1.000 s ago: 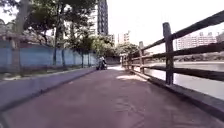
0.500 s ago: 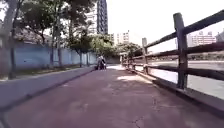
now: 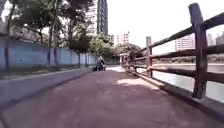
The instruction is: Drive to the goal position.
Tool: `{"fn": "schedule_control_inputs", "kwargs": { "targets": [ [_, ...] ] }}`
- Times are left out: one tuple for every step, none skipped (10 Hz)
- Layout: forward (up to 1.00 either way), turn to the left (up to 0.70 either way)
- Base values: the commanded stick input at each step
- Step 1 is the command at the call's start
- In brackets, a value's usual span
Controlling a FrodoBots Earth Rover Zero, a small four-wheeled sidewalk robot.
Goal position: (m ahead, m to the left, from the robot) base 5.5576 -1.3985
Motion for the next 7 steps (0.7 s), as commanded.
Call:
{"fn": "schedule_control_inputs", "kwargs": {
  "targets": [
    [0.92,0.01],
    [0.92,0.01],
    [0.92,0.01],
    [0.92,0.01],
    [0.92,0.01],
    [0.92,0.01],
    [0.92,0.01]
  ]
}}
